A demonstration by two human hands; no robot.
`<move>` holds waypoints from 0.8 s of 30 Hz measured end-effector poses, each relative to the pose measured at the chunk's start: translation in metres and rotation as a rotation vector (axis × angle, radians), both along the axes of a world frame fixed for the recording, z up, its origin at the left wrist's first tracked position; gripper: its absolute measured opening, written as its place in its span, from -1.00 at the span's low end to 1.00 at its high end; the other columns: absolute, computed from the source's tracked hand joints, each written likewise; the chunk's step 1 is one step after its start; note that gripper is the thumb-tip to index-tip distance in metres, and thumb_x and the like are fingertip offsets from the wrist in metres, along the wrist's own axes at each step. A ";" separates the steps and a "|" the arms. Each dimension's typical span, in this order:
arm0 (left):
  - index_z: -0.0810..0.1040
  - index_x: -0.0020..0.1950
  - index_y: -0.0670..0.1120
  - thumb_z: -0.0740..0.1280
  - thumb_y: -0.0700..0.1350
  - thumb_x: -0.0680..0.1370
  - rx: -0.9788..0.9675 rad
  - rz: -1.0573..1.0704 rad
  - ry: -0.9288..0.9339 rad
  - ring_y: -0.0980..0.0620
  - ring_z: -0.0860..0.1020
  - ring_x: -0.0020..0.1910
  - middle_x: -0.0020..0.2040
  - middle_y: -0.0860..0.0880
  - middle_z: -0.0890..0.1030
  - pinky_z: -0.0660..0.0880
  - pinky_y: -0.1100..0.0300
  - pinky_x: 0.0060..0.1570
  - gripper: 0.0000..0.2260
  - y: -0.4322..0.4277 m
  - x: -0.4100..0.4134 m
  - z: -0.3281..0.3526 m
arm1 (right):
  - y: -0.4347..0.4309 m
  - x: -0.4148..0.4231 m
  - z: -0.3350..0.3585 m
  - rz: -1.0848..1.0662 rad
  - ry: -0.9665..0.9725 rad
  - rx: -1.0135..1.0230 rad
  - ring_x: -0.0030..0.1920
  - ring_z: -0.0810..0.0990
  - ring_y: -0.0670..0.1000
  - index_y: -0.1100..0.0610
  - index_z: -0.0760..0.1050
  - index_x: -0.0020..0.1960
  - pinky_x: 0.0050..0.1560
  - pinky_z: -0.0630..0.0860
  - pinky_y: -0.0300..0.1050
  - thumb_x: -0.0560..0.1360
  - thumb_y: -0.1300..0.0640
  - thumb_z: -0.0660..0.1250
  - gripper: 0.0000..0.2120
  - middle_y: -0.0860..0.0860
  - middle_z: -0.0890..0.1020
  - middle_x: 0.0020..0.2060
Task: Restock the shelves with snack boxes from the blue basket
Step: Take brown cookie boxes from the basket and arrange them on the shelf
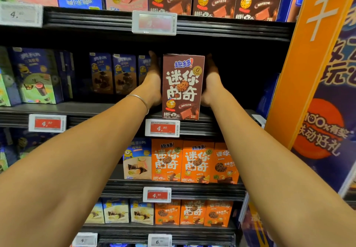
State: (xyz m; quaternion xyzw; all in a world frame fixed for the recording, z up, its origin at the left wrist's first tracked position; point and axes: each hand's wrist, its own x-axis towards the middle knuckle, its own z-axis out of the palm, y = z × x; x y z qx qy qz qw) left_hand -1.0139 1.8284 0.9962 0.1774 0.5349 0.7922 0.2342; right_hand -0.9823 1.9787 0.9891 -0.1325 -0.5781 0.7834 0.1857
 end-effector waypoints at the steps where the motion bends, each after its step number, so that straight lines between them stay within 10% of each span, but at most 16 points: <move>1: 0.58 0.37 -0.10 -0.01 0.52 0.56 0.022 0.004 -0.010 -0.24 0.65 0.21 0.26 -0.21 0.68 0.45 -0.25 0.40 -0.19 -0.001 -0.003 0.000 | 0.000 0.003 0.001 0.000 0.011 -0.024 0.20 0.65 0.22 0.09 0.50 0.38 0.36 0.42 0.29 0.40 -0.59 0.12 -0.12 0.14 0.68 0.19; 6: 0.52 0.44 -0.09 0.09 0.44 0.61 0.064 0.205 0.044 -0.16 0.67 0.21 0.26 -0.14 0.69 0.53 -0.14 0.34 -0.30 -0.027 0.010 -0.001 | -0.011 0.046 -0.001 -0.238 0.101 -0.034 0.47 0.38 0.15 -0.02 0.23 0.58 0.50 0.25 0.24 0.48 -0.45 0.19 -0.19 0.07 0.38 0.51; 11: 0.38 0.59 0.03 0.01 0.41 0.63 -0.032 0.581 0.444 0.05 0.44 0.48 0.52 0.01 0.48 0.29 -0.02 0.53 -0.32 -0.086 0.049 -0.034 | -0.061 0.122 -0.051 -0.550 0.365 0.234 0.30 0.52 -0.13 -0.07 0.47 0.32 0.30 0.43 -0.08 0.62 -0.13 0.26 -0.69 -0.10 0.56 0.28; 15: 0.57 0.32 0.17 0.13 0.33 0.64 0.086 0.623 0.732 0.03 0.63 0.25 0.29 0.04 0.65 0.52 0.20 0.06 -0.59 -0.148 0.099 -0.141 | -0.112 0.167 -0.146 -0.541 0.576 0.298 0.20 0.63 0.03 0.12 0.53 0.19 0.25 0.54 0.02 0.61 0.05 0.26 -0.78 0.07 0.65 0.13; 24: 0.50 0.32 0.03 0.01 0.11 0.75 -0.675 0.366 -0.118 -0.11 0.62 0.20 0.32 -0.11 0.63 0.48 -0.06 0.18 -0.65 -0.286 0.179 -0.459 | -0.210 0.199 -0.378 0.240 -0.625 0.025 0.19 0.60 0.11 0.10 0.52 0.29 0.16 0.49 0.16 0.68 -0.15 0.10 -0.59 0.11 0.62 0.24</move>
